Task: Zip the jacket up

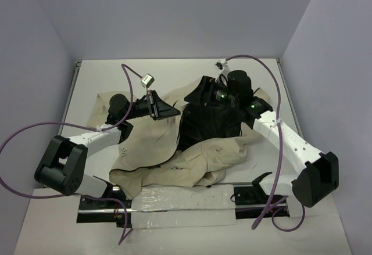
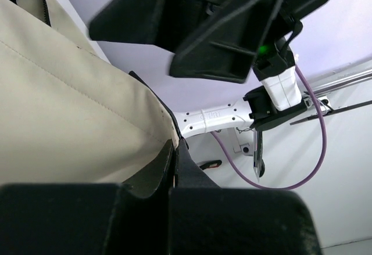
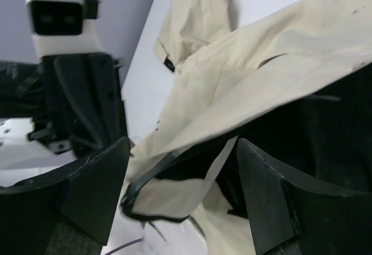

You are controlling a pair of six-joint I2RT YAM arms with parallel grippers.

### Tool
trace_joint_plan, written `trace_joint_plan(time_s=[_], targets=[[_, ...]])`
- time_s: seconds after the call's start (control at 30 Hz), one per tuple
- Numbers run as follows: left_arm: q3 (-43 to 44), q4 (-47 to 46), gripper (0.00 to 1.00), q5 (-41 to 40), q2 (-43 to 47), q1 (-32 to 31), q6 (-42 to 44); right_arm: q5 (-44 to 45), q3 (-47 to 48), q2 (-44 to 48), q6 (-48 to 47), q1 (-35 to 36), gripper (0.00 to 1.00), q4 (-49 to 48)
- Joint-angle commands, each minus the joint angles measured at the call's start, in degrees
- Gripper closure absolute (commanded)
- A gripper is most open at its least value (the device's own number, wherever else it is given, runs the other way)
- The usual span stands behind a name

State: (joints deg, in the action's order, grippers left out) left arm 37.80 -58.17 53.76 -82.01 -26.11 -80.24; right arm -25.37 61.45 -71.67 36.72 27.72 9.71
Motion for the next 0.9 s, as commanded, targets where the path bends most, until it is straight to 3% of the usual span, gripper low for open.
trace_joint_plan(time_s=[0.0,0.23,0.43,0.87], targets=[[2.8,-3.5,1.0,1.4,-0.7,-0.2,0.8,-5.2,-4.8,6.5,3.9,-0.4,0.16,-3.2],[3.1,-2.7,1.0,1.6,-1.3,-0.2,1.1,-11.0,-12.6,9.8,11.0,-0.1,0.15,-10.7],[3.5,-1.8,1.0,1.5,-1.1,-0.2,1.6,-15.1,-16.5,8.4,18.9,1.3,0.26,-23.5],[3.4,-1.3,1.0,1.3,-0.4,-0.2,1.9,-17.8,-15.0,3.8,23.7,2.9,0.42,-30.9]])
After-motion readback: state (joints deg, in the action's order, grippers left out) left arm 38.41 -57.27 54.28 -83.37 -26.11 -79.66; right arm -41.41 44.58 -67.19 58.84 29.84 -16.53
